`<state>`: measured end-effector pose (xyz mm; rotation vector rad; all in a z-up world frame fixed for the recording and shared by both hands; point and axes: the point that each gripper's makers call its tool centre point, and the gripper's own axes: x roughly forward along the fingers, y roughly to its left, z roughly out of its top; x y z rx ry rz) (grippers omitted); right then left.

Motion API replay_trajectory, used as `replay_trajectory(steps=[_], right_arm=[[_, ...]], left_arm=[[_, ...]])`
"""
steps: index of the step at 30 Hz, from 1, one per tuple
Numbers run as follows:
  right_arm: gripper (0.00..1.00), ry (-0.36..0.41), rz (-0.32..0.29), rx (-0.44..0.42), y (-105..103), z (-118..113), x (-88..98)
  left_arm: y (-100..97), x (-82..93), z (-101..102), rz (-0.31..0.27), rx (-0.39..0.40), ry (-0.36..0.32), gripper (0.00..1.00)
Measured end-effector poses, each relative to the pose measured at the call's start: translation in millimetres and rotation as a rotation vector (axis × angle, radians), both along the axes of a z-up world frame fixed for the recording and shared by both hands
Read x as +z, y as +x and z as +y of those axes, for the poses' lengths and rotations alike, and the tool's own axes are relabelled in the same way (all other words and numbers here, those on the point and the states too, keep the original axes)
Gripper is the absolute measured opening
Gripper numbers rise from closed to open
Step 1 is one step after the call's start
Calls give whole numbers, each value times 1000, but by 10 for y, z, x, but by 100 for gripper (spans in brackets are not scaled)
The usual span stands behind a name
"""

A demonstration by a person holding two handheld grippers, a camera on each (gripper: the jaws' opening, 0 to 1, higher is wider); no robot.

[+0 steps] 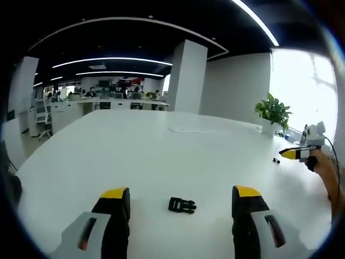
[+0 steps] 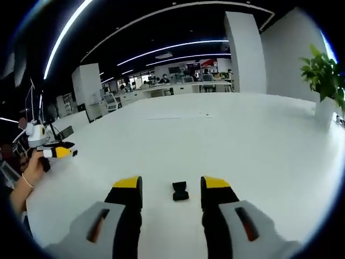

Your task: Snap the two parts of the plastic buckle together until the buckle closes and remains connected.

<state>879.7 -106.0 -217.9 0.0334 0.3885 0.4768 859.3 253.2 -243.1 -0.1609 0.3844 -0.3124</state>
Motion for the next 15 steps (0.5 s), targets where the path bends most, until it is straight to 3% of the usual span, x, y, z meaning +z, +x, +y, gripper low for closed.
replay_trajectory(steps=[2, 5, 9, 11, 15], right_arm=[[51, 8, -17, -1, 14, -7, 42], [57, -2, -21, 63, 68, 86, 47], [67, -94, 17, 145, 78, 170, -128], [70, -95, 18, 153, 93, 183, -159], [79, -106, -25, 216, 134, 246, -144]], left_arm=[[6, 1, 12, 0, 4, -6, 78], [13, -3, 16, 2, 5, -24, 78], [23, 20, 12, -5, 6, -38, 78], [28, 34, 0, -11, 3, -44, 78], [39, 58, -21, -19, -4, -48, 78]])
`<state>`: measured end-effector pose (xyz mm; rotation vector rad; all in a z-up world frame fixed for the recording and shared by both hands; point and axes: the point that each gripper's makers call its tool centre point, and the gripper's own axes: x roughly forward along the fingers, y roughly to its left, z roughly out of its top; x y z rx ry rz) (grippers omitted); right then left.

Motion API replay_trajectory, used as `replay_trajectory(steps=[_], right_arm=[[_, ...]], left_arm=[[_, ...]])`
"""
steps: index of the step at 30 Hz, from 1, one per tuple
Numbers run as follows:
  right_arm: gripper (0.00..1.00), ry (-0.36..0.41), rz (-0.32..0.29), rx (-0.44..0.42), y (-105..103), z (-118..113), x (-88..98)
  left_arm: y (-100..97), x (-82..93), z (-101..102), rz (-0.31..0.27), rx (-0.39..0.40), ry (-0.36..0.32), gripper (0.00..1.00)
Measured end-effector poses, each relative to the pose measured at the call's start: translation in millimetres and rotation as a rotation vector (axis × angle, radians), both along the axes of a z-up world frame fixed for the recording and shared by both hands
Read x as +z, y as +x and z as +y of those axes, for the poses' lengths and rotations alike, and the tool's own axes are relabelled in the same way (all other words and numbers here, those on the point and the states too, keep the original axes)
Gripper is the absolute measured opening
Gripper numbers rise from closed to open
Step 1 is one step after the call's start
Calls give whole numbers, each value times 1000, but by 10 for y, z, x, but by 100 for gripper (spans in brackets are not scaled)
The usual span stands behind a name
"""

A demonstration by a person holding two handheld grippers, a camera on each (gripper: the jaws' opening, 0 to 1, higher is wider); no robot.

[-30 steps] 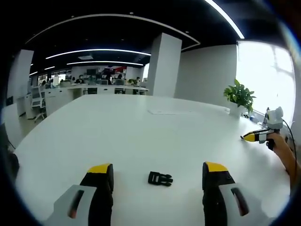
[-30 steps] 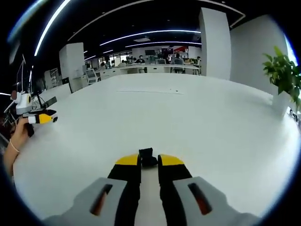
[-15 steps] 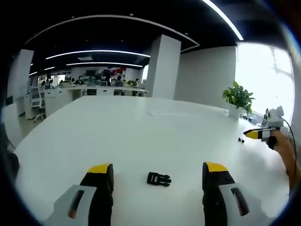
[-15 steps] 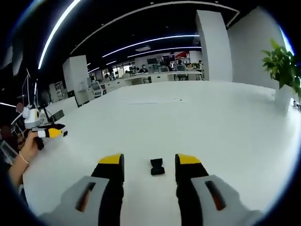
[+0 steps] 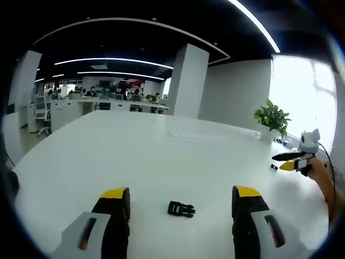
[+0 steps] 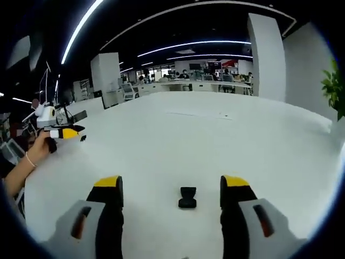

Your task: Snap the two parts of the plastic buckle together until the buckle closes and remains connected.

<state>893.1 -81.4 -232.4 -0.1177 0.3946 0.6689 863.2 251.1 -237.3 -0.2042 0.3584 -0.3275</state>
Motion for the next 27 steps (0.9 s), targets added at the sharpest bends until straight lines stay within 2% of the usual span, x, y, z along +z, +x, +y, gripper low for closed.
replay_trajectory(steps=[5, 8, 10, 14, 16, 22, 24, 27], right_arm=[[92, -70, -50, 100, 59, 83, 14], [94, -142, -19, 164, 20, 117, -94], [99, -139, -28, 174, 26, 145, -90], [100, -146, -88, 275, -18, 265, -28], [100, -159, -78, 338, -72, 315, -42], [99, -165, -63, 449, -122, 350, -1], [95, -168, -27, 530, -209, 368, -22], [93, -152, 20, 577, -258, 372, -68]], left_arm=[[-5, 12, 4, -3, 3, -13, 78], [3, 17, 10, -4, 5, -18, 78], [12, 21, 10, -4, 5, -21, 78], [16, 26, 8, -5, 4, -20, 78], [16, 26, 10, -4, 5, -19, 78], [19, 30, 7, -5, 4, -25, 78], [22, 31, 3, -5, 2, -29, 78], [30, 20, 2, 0, 0, -33, 78]])
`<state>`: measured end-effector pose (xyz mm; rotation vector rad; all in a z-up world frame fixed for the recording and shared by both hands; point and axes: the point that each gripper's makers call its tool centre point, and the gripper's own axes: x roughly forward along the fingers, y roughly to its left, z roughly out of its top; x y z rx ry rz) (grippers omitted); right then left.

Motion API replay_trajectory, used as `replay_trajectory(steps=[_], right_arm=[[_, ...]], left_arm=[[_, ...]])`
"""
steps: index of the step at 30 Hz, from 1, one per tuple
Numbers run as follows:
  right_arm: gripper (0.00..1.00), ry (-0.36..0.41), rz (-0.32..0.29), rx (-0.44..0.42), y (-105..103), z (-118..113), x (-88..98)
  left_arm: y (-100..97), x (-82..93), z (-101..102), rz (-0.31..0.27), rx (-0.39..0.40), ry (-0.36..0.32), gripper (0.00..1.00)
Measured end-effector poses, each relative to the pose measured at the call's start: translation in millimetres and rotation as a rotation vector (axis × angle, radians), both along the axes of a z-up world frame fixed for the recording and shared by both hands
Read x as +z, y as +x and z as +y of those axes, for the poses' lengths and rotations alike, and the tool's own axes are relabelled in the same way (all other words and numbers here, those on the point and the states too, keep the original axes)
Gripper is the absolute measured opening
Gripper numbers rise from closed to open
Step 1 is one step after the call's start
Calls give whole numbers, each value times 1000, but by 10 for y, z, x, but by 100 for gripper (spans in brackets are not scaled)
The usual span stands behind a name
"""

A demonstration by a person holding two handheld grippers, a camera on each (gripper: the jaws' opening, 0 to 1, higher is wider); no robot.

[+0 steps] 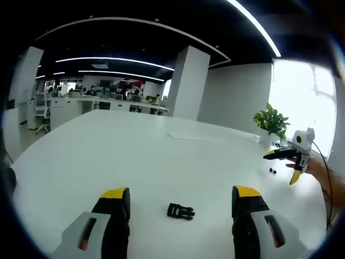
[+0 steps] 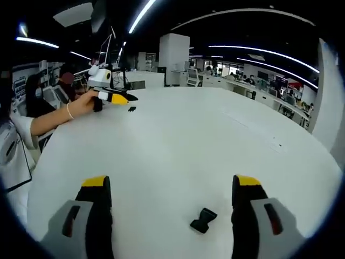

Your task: Snap the two parts of the plastic buckle together until the buckle closes and remains connected.

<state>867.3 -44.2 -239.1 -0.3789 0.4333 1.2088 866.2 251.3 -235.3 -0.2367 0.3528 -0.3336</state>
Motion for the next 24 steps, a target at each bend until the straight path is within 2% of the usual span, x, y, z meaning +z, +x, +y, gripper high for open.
replay_trajectory(steps=[5, 7, 12, 18, 21, 24], right_arm=[[93, -33, 22, -10, 27, -76, -128], [92, -16, 37, -22, 49, -126, -157], [76, 89, 61, -5, 12, -175, -120], [69, 114, 60, -39, 99, -324, -109], [65, 123, 52, -30, 56, -379, -94], [56, 144, 42, -31, 57, -440, -95]], left_arm=[[3, 1, 4, 0, 1, -1, 78], [9, 3, 6, -1, 1, 2, 78], [23, 2, 6, 0, 1, 3, 78], [21, -15, -14, 6, -3, 16, 78], [16, -20, -16, 6, -4, 20, 77], [18, -23, -13, 7, -3, 17, 77]])
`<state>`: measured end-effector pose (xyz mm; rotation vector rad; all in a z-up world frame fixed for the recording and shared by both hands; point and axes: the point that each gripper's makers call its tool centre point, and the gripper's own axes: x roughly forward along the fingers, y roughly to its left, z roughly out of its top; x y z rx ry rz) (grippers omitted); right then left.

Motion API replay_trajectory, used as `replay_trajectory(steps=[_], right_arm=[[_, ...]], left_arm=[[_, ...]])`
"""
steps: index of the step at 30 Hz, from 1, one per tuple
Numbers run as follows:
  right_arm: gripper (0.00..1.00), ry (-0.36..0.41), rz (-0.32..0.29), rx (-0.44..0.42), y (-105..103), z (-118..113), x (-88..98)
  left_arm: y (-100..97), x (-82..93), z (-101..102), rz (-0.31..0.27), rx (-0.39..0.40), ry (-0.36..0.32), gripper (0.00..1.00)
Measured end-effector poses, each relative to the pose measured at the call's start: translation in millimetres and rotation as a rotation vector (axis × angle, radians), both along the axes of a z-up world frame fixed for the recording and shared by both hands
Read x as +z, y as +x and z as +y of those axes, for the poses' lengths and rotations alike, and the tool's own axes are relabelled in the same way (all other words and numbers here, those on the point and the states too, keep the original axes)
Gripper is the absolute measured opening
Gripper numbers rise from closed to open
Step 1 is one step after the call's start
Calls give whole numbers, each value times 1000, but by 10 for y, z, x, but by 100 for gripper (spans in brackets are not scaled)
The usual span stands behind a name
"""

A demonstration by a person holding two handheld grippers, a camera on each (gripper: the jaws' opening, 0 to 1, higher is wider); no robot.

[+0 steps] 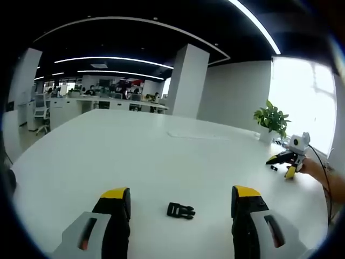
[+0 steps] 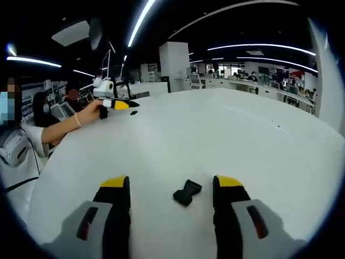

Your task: Snap the two parts of the plastic buckle together until the buckle closes and remains connected.

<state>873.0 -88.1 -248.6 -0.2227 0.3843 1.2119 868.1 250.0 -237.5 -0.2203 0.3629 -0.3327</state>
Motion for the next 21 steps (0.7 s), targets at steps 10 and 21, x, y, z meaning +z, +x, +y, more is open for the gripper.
replay_trajectory(steps=[10, 21], right_arm=[[34, -10, -22, 27, -54, -57, 0], [5, -34, -45, 11, -100, -90, -7]], left_arm=[[1, -10, 22, 1, 1, -2, 77], [-16, -23, 31, 3, 1, -1, 77]])
